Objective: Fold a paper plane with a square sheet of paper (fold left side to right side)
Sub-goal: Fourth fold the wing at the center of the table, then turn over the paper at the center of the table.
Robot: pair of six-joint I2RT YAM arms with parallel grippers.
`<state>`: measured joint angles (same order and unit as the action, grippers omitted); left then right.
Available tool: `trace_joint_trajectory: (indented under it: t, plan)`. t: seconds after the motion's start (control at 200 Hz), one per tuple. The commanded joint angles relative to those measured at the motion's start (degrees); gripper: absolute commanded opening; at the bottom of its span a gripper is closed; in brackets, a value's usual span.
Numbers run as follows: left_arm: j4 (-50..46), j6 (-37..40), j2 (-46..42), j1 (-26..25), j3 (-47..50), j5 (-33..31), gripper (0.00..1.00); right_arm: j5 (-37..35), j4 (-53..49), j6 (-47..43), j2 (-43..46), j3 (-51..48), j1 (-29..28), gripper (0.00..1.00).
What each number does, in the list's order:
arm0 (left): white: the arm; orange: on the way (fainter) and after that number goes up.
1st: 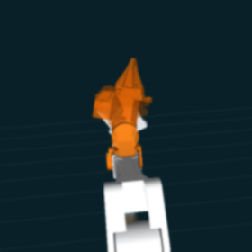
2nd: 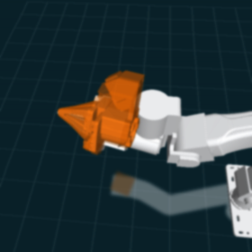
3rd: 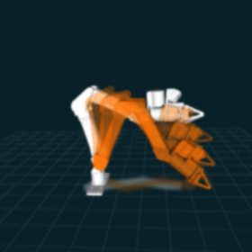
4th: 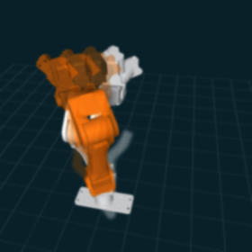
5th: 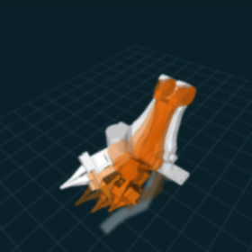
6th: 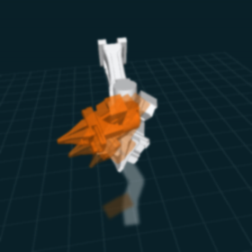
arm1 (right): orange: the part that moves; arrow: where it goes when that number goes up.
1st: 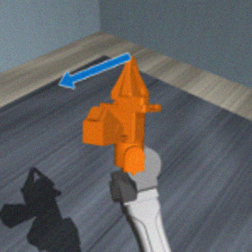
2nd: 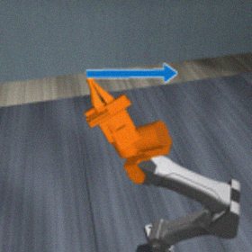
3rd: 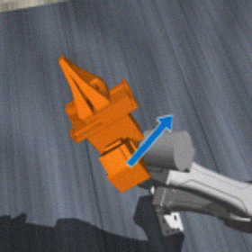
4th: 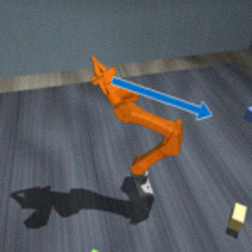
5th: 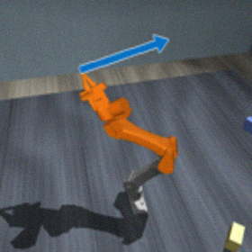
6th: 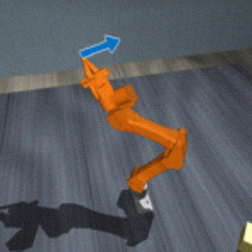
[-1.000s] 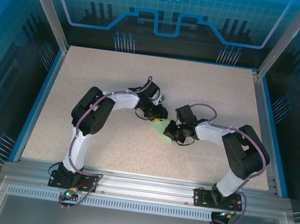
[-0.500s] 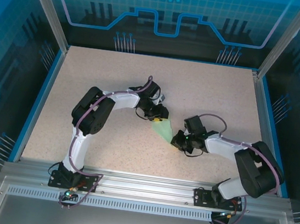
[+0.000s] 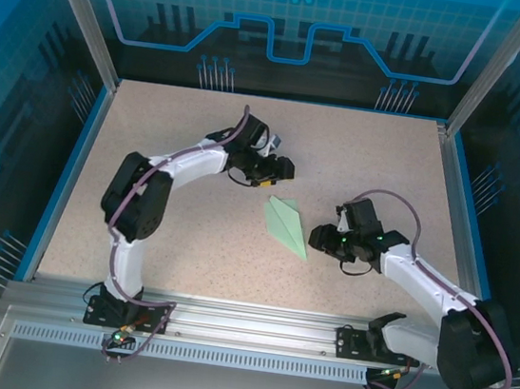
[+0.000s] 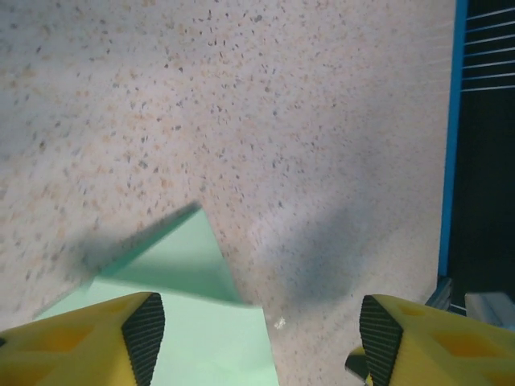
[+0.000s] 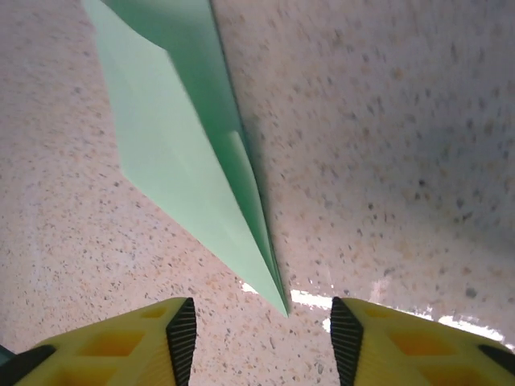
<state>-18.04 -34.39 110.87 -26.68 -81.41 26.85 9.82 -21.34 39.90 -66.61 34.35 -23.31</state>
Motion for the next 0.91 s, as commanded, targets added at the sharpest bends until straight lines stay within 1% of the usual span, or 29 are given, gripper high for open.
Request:
trace_joint_trajectory:
  t: [0.0,0.065,0.145,0.23,0.335,0.395,0.55,0.645,0.78,0.9]
  plan:
    - [4.06,-3.69,-6.04,0.05,8.77,-1.69,0.72,-0.95,-2.8,-7.24,1.68,1.34,1.4,0.54]
    - [7.6,-5.73,-8.1,0.04,13.65,-1.05,0.72,-0.87,-2.59,-8.6,2.44,1.17,1.52,0.58]
    - [12.26,-8.09,-8.4,-0.67,17.51,1.06,0.72,-0.13,-2.23,-9.59,3.59,0.87,1.51,0.61]
    - [15.76,-9.55,-7.22,-1.82,19.27,2.61,0.7,1.28,-1.57,-9.68,4.83,0.33,1.56,0.63]
    - [19.54,-11.52,-4.83,-2.88,19.73,3.2,0.64,2.56,-0.96,-8.98,6.47,-0.48,1.43,0.64]
    - [19.82,-11.76,-3.17,-3.12,18.86,3.21,0.62,2.58,-1.07,-8.3,7.66,-1.17,1.34,0.64]
    - [18.24,-11.18,0.71,-3.63,15.68,2.82,0.59,1.76,-3.45,-7.23,11.49,-2.35,1.29,0.64]
    - [16.26,-10.49,2.69,-3.78,14.18,1.81,0.59,0.66,-5.38,-6.72,14.43,-2.86,1.3,0.64]
    - [17.46,-10.91,4.35,-4.2,13.53,2.76,0.6,-0.33,-6.65,-6.24,17.09,-3.58,1.37,0.64]
    - [19.45,-11.46,6.02,-4.74,12.45,4.34,0.54,-0.26,-6.8,-5.84,17.21,-3.81,1.34,0.64]
